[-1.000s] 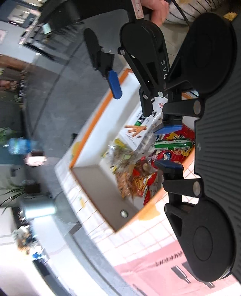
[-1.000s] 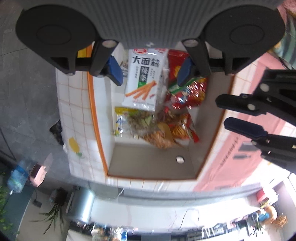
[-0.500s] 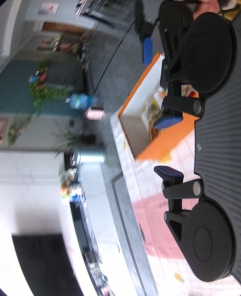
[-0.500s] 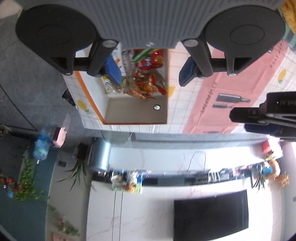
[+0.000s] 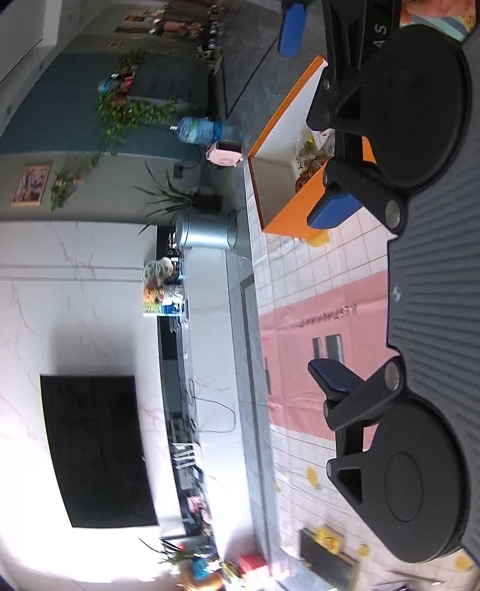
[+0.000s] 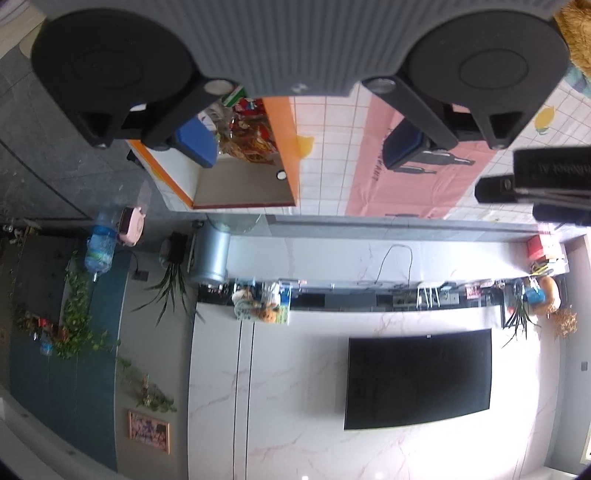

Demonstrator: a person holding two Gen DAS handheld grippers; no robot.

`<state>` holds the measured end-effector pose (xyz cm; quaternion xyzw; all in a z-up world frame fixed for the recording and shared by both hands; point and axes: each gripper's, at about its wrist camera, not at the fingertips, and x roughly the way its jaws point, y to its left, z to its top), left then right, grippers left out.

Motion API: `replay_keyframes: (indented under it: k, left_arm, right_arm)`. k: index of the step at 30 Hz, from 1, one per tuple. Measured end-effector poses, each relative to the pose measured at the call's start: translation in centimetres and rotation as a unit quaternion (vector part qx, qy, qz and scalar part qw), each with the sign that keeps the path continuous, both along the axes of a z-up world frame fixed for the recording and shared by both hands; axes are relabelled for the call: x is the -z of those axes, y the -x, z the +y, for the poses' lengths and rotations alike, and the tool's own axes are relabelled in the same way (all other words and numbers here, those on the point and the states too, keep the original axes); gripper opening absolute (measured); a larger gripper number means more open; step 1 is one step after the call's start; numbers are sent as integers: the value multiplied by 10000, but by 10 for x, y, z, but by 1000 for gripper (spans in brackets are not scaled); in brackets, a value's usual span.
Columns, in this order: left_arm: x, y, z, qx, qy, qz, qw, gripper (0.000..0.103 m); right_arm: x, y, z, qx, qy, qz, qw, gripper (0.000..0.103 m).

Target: Organize snacks

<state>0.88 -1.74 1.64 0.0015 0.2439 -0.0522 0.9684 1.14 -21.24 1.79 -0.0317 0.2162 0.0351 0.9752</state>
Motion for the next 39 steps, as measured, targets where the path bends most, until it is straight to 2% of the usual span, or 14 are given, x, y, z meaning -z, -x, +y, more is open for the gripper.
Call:
replay_keyframes:
  k: [6, 12, 23, 30, 39]
  left_arm:
    - [14, 9, 19, -290, 327, 251, 9987, 97]
    - [31, 8, 25, -524, 391, 633, 9958, 97]
    - [43, 12, 11, -585, 91, 966, 9936, 97]
    - [42, 10, 5, -585, -4, 1010, 9932, 97]
    - [40, 12, 0, -620, -158, 960, 9933, 97]
  right_arm:
    - [14, 21, 15, -119, 256, -316, 9991, 99]
    - [27, 25, 18, -176, 221, -2, 9996, 99]
    - [49, 9, -2, 56, -372, 822, 9959, 99]
    - [55, 6, -7, 57, -447, 936, 9946, 99]
    - [53, 5, -8, 38, -512, 870, 9949, 99]
